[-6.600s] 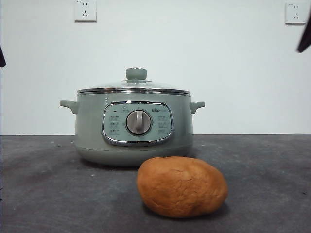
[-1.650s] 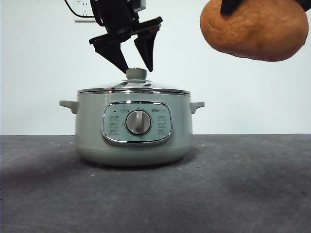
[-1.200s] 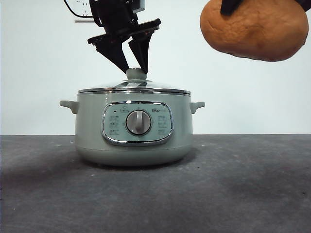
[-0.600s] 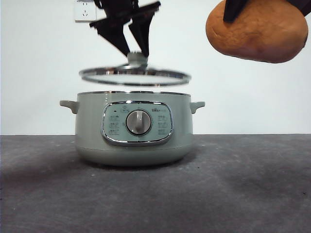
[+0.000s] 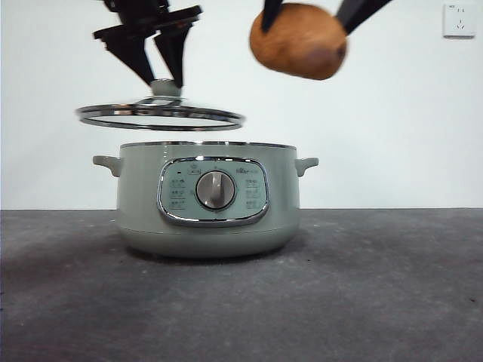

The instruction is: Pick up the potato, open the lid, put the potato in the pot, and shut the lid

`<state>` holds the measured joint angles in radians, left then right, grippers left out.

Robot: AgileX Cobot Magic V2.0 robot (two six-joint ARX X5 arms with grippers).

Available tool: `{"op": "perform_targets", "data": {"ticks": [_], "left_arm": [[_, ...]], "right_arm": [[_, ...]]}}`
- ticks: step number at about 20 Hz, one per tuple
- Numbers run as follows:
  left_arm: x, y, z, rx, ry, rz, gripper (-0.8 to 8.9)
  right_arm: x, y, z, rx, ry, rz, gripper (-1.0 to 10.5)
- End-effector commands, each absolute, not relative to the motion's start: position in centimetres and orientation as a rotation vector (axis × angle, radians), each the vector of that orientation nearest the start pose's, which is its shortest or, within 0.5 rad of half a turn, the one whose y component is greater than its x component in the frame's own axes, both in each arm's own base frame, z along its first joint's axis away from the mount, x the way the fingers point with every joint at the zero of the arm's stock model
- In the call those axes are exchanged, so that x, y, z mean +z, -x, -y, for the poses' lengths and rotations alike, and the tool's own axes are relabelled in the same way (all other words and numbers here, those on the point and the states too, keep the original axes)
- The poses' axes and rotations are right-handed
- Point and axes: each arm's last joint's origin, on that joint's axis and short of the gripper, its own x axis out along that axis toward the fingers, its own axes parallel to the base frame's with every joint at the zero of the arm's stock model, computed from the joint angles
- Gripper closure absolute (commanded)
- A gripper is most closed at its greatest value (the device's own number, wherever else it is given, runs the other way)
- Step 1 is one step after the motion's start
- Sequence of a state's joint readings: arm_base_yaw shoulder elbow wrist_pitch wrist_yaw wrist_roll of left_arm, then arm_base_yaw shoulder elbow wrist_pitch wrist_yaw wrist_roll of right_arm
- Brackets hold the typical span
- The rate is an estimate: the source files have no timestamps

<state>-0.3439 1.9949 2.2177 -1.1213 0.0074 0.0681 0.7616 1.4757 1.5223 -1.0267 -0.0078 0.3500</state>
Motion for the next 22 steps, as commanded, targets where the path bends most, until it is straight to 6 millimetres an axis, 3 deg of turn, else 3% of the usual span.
{"op": "perform_targets", "data": {"ticks": [1,6,11,19,22], "left_arm": [[39.3,-39.3,12.1,-0.321,-0.195,-0.825,8.22],[39.7,-40.3,8.0,-0.225,-0.151,-0.801,8.23],[39.8,-40.9,5.1,-0.159,-0.12,-0.791,8.22],[39.9,-41.0,4.3,-0.16,-0.103,-0.779,8.22],[39.9,-41.1,4.4,-0.162,-0.102,-0.776,8.22]], "right_arm": [[35.8,-24.1,-21.9,0.539,0.111,-1.036,9.5],[34.9,-30.9,-25.1,0.513,0.118,-1.036,9.5],[31.6,-36.7,-27.1,0.512,0.099,-1.057,9.5],[25.6,-39.6,-29.3,0.506,0.14,-1.131,9.4],[24.9,-39.7,-29.5,0.503,0.148,-1.15,8.4]]}}
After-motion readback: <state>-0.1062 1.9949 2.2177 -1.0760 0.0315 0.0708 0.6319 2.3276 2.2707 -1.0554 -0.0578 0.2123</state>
